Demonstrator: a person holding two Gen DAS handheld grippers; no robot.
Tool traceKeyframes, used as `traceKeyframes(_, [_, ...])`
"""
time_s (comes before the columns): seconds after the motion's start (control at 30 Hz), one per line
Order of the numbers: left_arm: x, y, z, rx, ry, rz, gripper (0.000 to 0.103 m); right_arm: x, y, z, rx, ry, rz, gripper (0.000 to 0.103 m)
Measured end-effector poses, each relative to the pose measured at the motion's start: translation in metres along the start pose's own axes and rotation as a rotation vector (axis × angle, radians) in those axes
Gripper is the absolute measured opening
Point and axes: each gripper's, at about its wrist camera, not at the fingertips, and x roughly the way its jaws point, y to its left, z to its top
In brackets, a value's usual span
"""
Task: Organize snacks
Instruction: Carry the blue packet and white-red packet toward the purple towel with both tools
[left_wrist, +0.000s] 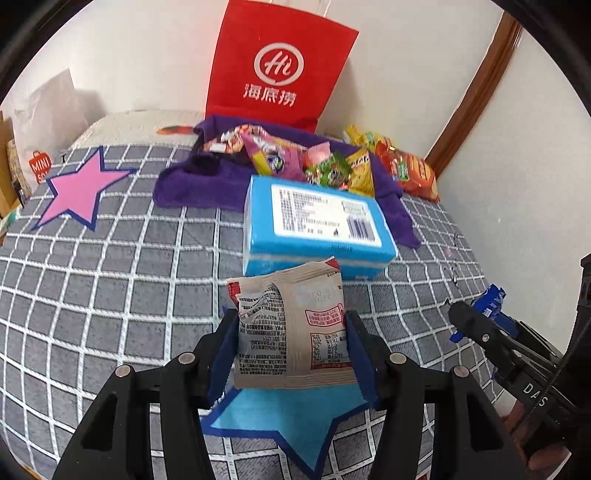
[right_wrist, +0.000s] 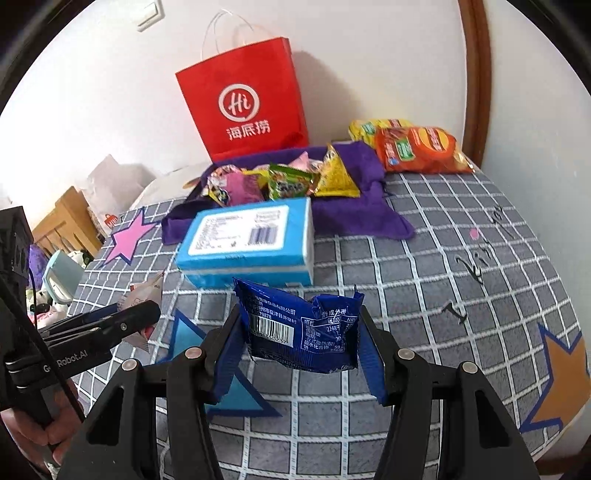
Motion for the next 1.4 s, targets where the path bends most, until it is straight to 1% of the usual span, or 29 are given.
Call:
traceKeyframes(0.17, [-0.006, 0.002, 0.013, 0.004, -0.025, -0.005, 0.054, 0.001, 0.007, 0.011, -0.018, -0.014, 0.001, 0.057])
traceKeyframes(0.7, [-0.006, 0.007, 0.041, -0.008, -0.056, -0.026, 0.054, 0.021, 0.024, 0.046, -0.062, -0.027, 0.021, 0.057])
traceKeyframes(1.23, [0.000, 0.008, 0.071, -0.027, -0.081, -0.031, 0.054, 0.037, 0.021, 0.082, -0.072, -0.056, 0.015, 0.057])
traceKeyframes(1.4, [0.002, 0.009, 0.079, -0.033, -0.089, -0.030, 0.054, 0.041, 0.021, 0.095, -0.081, -0.067, -0.001, 0.057])
